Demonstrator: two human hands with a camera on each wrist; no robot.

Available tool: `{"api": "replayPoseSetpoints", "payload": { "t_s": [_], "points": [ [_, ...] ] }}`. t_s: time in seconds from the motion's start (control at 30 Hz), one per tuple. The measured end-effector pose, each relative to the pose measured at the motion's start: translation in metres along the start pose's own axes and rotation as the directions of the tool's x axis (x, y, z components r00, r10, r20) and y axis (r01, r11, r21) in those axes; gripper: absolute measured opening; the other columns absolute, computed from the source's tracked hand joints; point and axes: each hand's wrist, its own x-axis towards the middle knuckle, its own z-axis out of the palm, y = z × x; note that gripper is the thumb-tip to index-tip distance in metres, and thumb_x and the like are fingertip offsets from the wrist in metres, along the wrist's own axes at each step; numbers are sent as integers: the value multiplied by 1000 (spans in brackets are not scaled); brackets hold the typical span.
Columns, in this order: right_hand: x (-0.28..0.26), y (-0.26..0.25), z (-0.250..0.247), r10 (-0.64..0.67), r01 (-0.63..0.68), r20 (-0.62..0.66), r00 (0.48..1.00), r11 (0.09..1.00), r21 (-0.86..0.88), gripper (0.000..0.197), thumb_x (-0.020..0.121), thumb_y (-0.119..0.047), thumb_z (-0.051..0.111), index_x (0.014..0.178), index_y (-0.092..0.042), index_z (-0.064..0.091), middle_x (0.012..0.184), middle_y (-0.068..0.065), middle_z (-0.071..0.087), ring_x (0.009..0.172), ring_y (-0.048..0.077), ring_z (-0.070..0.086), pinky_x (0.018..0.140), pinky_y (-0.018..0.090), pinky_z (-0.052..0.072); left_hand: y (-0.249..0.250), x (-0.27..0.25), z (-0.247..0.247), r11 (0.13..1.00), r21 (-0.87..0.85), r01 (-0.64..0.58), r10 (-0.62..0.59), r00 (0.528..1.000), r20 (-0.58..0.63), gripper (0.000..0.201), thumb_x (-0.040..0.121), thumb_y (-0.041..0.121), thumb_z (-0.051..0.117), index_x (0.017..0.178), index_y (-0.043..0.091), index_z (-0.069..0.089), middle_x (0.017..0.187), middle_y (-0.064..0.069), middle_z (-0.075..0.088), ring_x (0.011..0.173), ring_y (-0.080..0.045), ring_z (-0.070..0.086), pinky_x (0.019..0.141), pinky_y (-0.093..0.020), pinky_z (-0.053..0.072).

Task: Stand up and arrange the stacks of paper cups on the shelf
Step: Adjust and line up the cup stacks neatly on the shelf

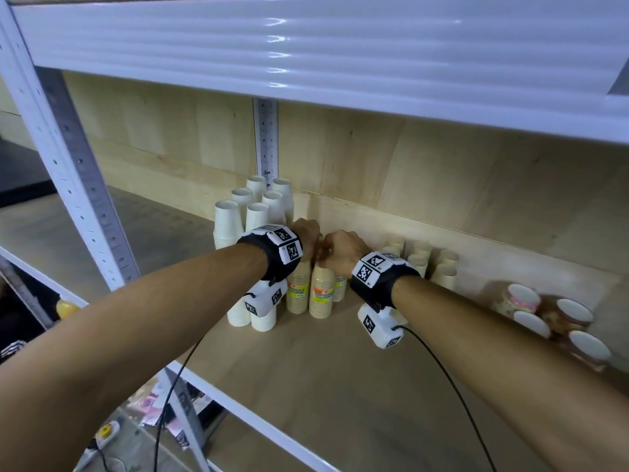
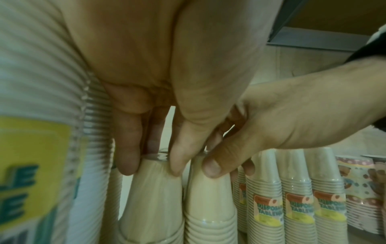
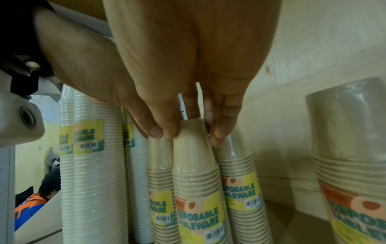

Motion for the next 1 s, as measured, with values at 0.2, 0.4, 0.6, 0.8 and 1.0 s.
{"api": "replayPoseSetpoints", "payload": {
  "t_s": [0.2, 0.4, 0.6, 0.8, 1.0],
  "points": [
    [-10, 1, -6, 45, -45, -21, 999, 999, 3, 25, 84, -20, 66, 105, -7, 71, 104, 14, 68, 95, 30, 64, 79, 34, 55, 4, -6, -5, 999, -3, -42, 42, 998, 53, 16, 91, 9, 59, 75, 7, 55, 106, -13, 68, 97, -28, 67, 68, -27, 46],
    [-25, 0, -16, 81, -81, -30, 996, 997, 5, 18, 79, -21, 68, 94, -12, 73, 95, 7, 69, 92, 27, 66, 78, 34, 56, 10, -20, -15, 994, -87, -69, 72, 997, 33, 6, 85, 2, 64, 90, 1, 61, 106, -16, 69, 98, -30, 67, 74, -31, 53],
    [-50, 8, -33, 131, -131, -55, 990, 991, 3, 25, 79, -22, 71, 101, -9, 71, 98, 8, 69, 92, 25, 65, 71, 29, 52, 26, -29, -27, 979, -151, -137, 144, 989, 36, 15, 87, 2, 64, 99, 8, 58, 100, -12, 60, 82, -20, 60, 58, -26, 46],
    [-74, 22, -47, 199, -203, -113, 974, 979, -24, 32, 79, -24, 73, 107, -9, 68, 102, 8, 65, 88, 22, 59, 66, 24, 41, 52, -32, -29, 967, -134, -218, 222, 975, 14, 14, 86, 1, 64, 89, 13, 56, 86, -5, 53, 77, -15, 53, 46, -16, 37],
    [-91, 37, -59, 246, -254, -121, 962, 965, -56, 37, 78, -25, 74, 111, -10, 68, 110, 9, 64, 101, 24, 61, 71, 25, 44, 75, -28, -30, 948, -187, -258, 262, 965, -3, 11, 89, 1, 61, 99, 5, 64, 93, -5, 62, 91, -15, 51, 61, -15, 43]
  ]
}}
